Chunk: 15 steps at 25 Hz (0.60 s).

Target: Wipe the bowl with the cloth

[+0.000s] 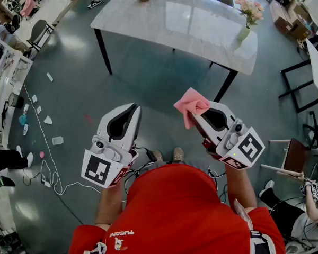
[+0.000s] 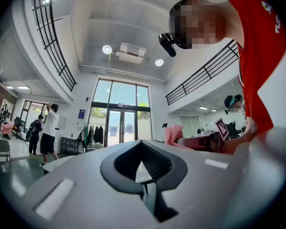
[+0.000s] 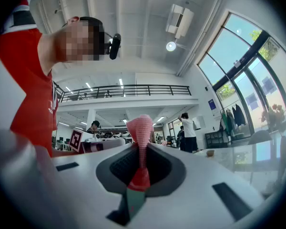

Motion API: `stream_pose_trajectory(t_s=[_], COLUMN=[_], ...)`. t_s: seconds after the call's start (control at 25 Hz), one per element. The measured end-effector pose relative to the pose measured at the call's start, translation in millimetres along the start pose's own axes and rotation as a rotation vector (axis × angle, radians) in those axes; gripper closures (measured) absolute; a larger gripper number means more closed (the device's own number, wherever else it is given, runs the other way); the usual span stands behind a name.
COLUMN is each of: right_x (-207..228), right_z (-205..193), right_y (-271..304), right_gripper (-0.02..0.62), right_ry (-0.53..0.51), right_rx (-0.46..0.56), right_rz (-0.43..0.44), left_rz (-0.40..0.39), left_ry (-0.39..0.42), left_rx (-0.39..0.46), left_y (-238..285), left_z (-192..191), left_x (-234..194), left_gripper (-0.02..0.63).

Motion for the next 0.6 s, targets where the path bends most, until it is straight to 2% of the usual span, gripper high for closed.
stream_pose_trajectory(t_s=[0.24, 0.6], right_x=[1.5, 5.4], right_z=[-2.3, -9.4], right_y=[-2.6, -5.1], right_gripper=[0.575, 0.574], right_ry=[0.001, 0.061], right_rx=[-0.004, 0.035], right_rz=[0.004, 0.023], left_rz=[0.004, 0.026], left_ry=[0.002, 0.018], left_rx=[-0.005, -0.018], left_y=[0.7, -3.8], left_z=[-2.5, -7.1], left_x=[2.8, -0.6], left_gripper=[0.6, 0.601])
Point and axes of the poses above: the fingertips, and each gripper's own axes: y forward along the fingers, x to its right, z out of its top, the point moved 10 cm from there along -y, backward along the fingers, and after that the axes turned 12 degrees about z, right-handed, at the moved point
